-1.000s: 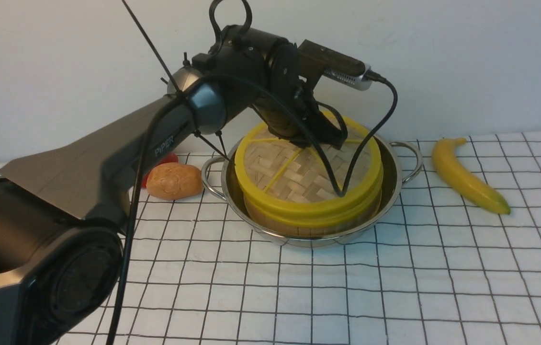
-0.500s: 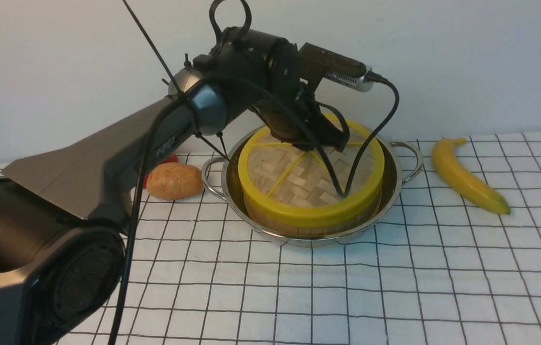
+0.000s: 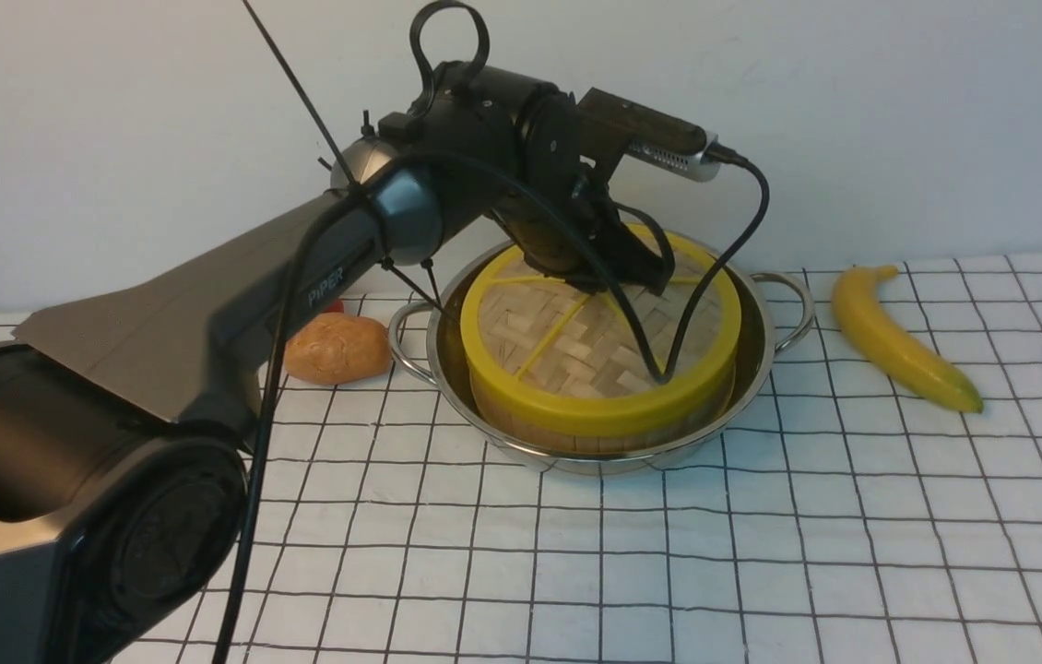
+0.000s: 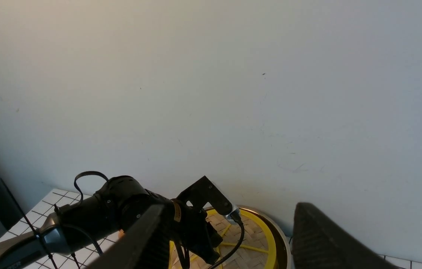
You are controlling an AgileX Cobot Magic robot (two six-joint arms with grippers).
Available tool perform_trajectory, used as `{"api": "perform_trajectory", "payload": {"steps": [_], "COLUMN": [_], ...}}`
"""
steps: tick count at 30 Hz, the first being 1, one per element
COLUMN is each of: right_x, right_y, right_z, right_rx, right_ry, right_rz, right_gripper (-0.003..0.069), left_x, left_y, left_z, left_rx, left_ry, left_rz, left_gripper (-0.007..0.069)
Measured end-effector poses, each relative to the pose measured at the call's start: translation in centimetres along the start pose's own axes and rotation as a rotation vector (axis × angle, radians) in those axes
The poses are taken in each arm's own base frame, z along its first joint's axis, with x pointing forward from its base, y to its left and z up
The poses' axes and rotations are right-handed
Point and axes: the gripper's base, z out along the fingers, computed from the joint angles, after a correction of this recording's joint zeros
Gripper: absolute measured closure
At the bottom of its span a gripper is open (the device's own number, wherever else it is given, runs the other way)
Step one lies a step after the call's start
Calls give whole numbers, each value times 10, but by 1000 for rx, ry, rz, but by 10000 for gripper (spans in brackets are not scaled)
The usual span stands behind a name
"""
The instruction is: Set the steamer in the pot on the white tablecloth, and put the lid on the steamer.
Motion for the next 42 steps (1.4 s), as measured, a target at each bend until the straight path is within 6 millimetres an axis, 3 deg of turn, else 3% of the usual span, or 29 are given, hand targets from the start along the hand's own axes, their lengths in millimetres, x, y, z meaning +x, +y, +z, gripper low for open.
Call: {"api": "perform_trajectory", "payload": {"steps": [18,20,23,24,25,28,30,31,32,34,36,38,39,42], "right_x": [0,1,1,1,1,1,1,1,3,5,12,20,34,51], "right_y": [2,3,3,3,3,3,3,3,3,2,0,-2,-6,-11], "right_z": [0,0,0,0,0,0,0,0,3,5,12,18,26,32], "right_rx": [-27,-34,-36,-36,-37,-37,-36,-36,-34,-32,-25,-19,-9,10], "right_ry": [5,7,7,7,7,7,9,10,18,27,62,93,148,203], "right_rz": [12,12,12,12,11,8,0,0,-2,-6,-26,-43,-59,-73], "right_gripper": [219,219,219,219,219,219,219,219,219,219,225,235,267,308], "left_x": [0,0,1,1,1,1,-4,-3,-8,-10,-11,-10,-7,-5], "left_y": [0,0,0,0,0,1,6,6,9,12,16,18,19,20], "left_z": [0,1,3,3,2,-5,-27,-27,-47,-62,-92,-104,-124,-141], "left_rx": [-1,-2,-2,-2,-4,-13,-46,-48,-74,-93,-126,-136,-142,-146], "left_ry": [-4,-3,2,2,5,16,13,16,1,-5,-7,13,39,54], "left_rz": [1,1,3,3,5,12,34,35,47,55,63,63,57,53], "left_gripper": [517,473,330,330,237,147,66,66,41,39,60,87,154,235]}}
